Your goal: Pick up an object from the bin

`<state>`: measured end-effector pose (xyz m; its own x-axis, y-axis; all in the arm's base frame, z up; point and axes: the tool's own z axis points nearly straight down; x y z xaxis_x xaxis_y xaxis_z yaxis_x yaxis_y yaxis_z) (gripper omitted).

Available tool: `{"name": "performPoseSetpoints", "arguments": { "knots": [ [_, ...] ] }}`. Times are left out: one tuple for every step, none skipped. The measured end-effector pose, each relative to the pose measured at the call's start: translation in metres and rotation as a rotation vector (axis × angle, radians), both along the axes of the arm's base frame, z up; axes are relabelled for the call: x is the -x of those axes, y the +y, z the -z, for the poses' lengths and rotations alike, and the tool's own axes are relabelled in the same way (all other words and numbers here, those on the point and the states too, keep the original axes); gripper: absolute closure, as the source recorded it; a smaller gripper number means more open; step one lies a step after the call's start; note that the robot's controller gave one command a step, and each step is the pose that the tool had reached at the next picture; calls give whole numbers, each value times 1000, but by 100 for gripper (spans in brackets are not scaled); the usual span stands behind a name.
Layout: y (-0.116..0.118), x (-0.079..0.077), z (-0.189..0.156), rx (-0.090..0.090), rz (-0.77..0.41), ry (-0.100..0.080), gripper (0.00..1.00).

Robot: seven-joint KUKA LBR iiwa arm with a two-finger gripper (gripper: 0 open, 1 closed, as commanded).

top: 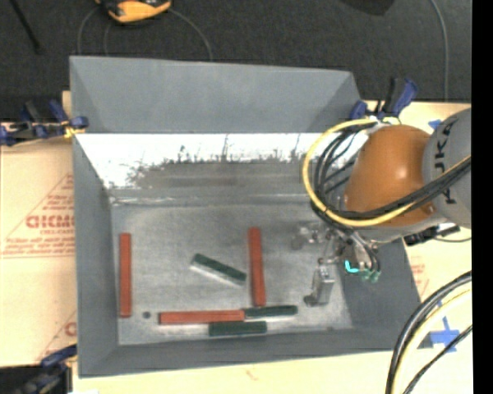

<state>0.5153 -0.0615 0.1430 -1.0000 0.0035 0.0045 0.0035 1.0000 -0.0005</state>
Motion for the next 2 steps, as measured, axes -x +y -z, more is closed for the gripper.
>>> {"name": "performPoseSetpoints", "arguments": {
  "knots": [
    [0, -2, -4, 1, -2, -8, 0],
    [45, 21, 65, 0, -12, -12, 0]
  ]
}}
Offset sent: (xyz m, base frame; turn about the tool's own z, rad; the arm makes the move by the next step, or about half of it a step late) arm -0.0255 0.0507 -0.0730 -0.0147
